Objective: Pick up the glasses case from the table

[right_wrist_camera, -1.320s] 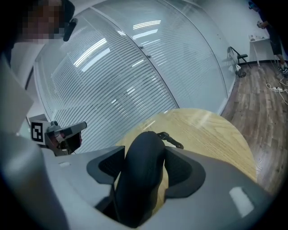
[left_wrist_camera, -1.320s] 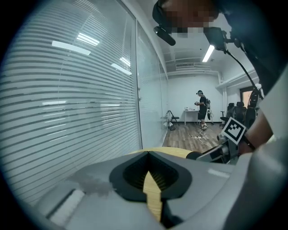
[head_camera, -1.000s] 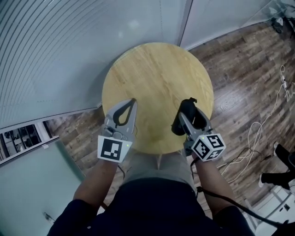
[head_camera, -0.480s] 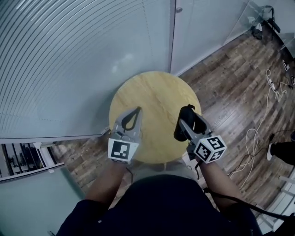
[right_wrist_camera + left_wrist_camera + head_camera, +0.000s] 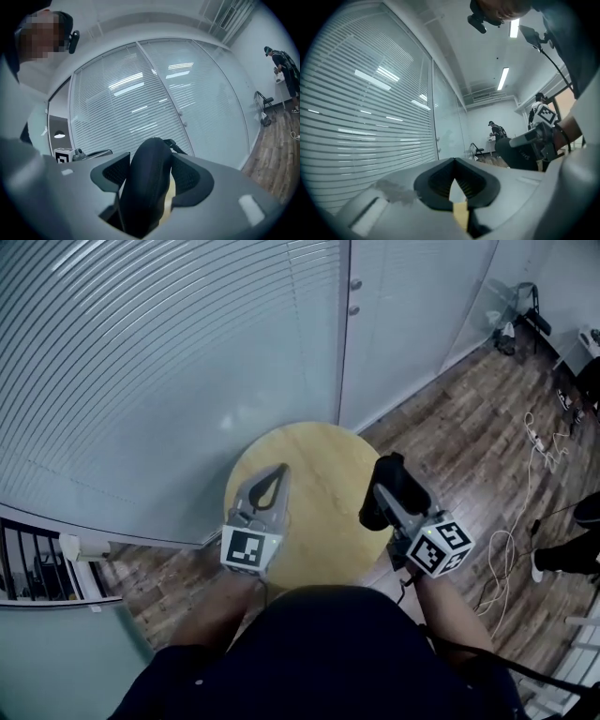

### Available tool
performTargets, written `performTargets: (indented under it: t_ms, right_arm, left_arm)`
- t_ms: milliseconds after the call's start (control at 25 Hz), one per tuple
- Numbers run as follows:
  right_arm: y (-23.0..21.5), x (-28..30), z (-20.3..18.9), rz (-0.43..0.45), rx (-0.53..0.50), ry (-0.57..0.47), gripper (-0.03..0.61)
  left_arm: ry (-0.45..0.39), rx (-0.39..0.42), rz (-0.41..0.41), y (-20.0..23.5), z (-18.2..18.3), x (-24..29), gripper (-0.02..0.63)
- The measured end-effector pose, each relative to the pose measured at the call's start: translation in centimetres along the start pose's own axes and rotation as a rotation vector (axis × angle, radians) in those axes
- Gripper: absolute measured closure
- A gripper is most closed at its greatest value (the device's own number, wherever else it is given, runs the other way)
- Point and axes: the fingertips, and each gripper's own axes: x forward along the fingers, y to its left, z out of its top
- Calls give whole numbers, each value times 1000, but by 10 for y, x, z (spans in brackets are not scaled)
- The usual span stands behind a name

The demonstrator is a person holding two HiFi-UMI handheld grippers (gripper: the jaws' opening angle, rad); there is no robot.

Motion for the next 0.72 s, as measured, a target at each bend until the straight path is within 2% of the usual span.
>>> performTargets:
  t_ms: [160,240,360,720]
  right_arm:
    - [19,-7,14,13,-26,-40,291]
    - [26,-4,18,18,-41,-53,291]
    - [32,-1,18,22,-48,-61,291]
    - [40,4,12,23,-54,-48,292]
  left_arm:
    - [-33,-49,-14,0,22,-15,611]
    - [-49,-35,-12,7,26,-20,611]
    - [-67,-25,16,14,29,-27,611]
    - [-52,-61,17,18,22,-32,611]
